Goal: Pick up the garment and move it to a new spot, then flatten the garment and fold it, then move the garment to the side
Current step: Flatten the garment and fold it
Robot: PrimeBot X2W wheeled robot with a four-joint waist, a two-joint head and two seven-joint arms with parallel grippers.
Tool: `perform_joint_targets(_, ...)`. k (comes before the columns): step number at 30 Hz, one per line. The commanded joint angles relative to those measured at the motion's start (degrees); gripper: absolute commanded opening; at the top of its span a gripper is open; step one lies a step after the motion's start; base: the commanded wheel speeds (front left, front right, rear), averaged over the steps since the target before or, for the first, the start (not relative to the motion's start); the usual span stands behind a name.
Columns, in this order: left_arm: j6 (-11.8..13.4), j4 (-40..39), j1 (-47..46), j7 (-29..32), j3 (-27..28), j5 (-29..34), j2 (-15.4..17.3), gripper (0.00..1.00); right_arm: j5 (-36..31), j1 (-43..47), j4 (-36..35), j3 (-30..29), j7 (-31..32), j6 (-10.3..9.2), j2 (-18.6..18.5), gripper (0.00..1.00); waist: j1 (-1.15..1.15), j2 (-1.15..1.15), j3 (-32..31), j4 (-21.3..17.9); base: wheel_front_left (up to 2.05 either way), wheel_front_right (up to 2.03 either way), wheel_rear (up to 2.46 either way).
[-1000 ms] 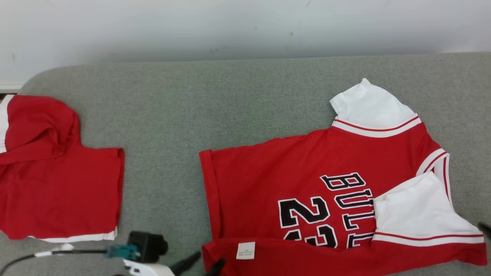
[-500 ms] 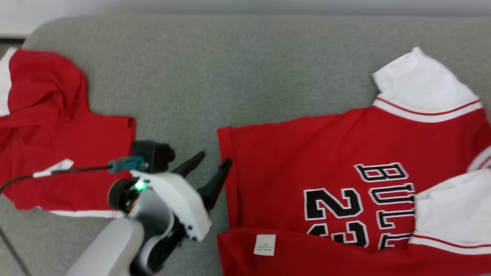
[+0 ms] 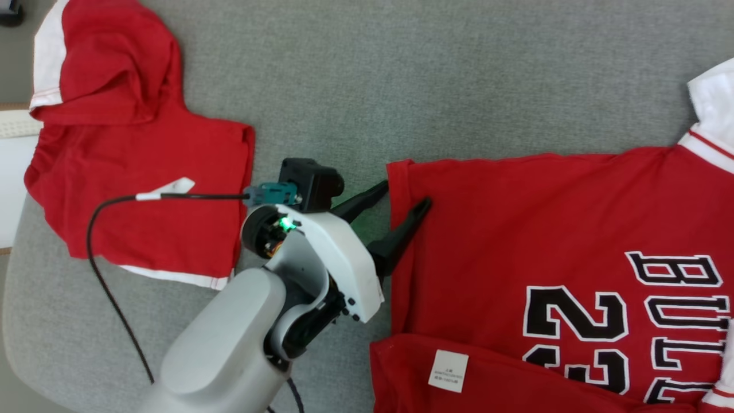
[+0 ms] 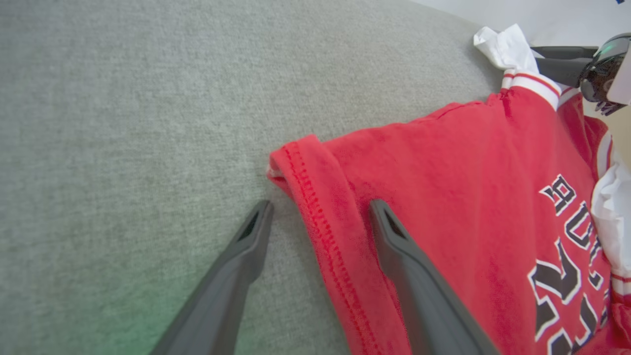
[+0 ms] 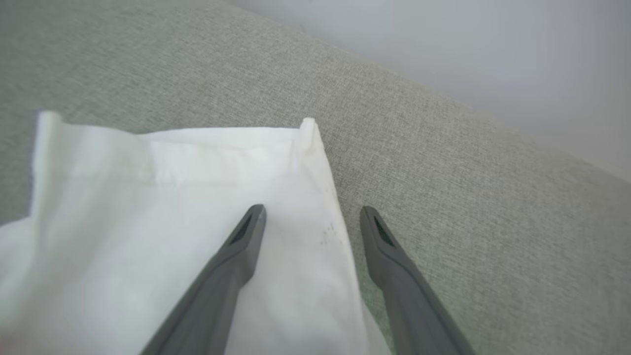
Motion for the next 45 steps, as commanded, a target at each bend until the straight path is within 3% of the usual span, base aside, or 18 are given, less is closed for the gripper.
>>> perform_joint_targets(1, -0.38, 1.30, -1.04, 0.24, -0.55, 0.69, -0.54, 1.00, -0.74, -1.66, 1.38, 0.13, 0.46, -0.15, 0.38, 1.00, -0.01, 0.00, 1.10, 0.98, 0.00, 0.00, 0.00)
perform_joint_targets(9, -2.66, 4.06, -3.23, 2.15, -1.97, -1.78, -2.69, 1.00, 1.14, -3.95, 4.09, 3.04, 4.55, -0.06, 3.01, 1.00, -0.01, 0.00, 1.96, 0.96, 0.00, 0.00, 0.00)
perform_joint_targets(10, -3.08, 4.36, -3.28, 2.76, -2.32, -2.23, -2.85, 0.94, 1.71, -4.08, 4.28, 3.42, 5.06, -0.03, 3.45, 1.00, -0.01, 0.00, 1.99, 0.90, 0.00, 0.00, 0.00)
perform_joint_targets(11, -3.45, 4.54, -3.23, 3.02, -2.49, -2.83, -3.11, 0.27, 2.44, -4.22, 4.28, 3.97, 5.83, 0.01, 3.89, 1.00, -0.01, 0.00, 2.00, 0.85, 0.00, 0.00, 0.00)
perform_joint_targets(12, -3.82, 4.60, -3.36, 3.17, -2.67, -3.07, -3.30, 0.00, 3.00, -4.40, 3.94, 4.55, 6.17, 0.09, 4.26, 0.28, -0.01, 0.00, 2.02, 0.82, 0.00, 0.00, 0.00)
perform_joint_targets(13, -4.09, 4.72, -3.55, 3.26, -2.84, -3.09, -3.31, 0.00, 3.45, -4.71, 3.67, 4.69, 5.81, 0.09, 4.60, 0.00, -0.01, 0.00, 2.03, 0.80, 0.00, 0.00, 0.00)
perform_joint_targets(22, -1.42, 6.17, -8.28, -3.19, 3.29, -2.95, -3.25, 0.00, 5.02, -10.47, 2.95, 3.40, -6.64, -0.09, 3.24, 0.00, -0.01, 0.00, 0.66, -0.43, 0.00, 0.00, 0.00)
perform_joint_targets(28, -0.74, 5.51, -8.11, -5.20, 5.48, -3.58, -2.41, 0.00, 8.29, -10.80, 2.35, 3.91, -11.46, -0.09, 2.05, 0.00, -0.01, 0.00, -1.57, -2.58, 0.00, 0.00, 0.00)
perform_joint_targets(37, 0.00, -0.40, 2.86, -8.03, 5.17, -4.35, -0.14, 0.00, 15.64, 4.46, -6.49, 5.15, -20.95, -0.09, -3.12, 0.00, -0.01, 0.00, -7.08, -6.79, 0.00, 0.00, 0.00)
perform_joint_targets(45, 2.33, -5.99, 13.71, -9.35, 4.50, -5.00, 1.75, 0.00, 18.31, 18.24, -10.26, 6.41, -26.38, -0.09, -3.82, 0.00, -0.01, 0.00, -10.29, -9.76, 0.00, 0.00, 0.00)
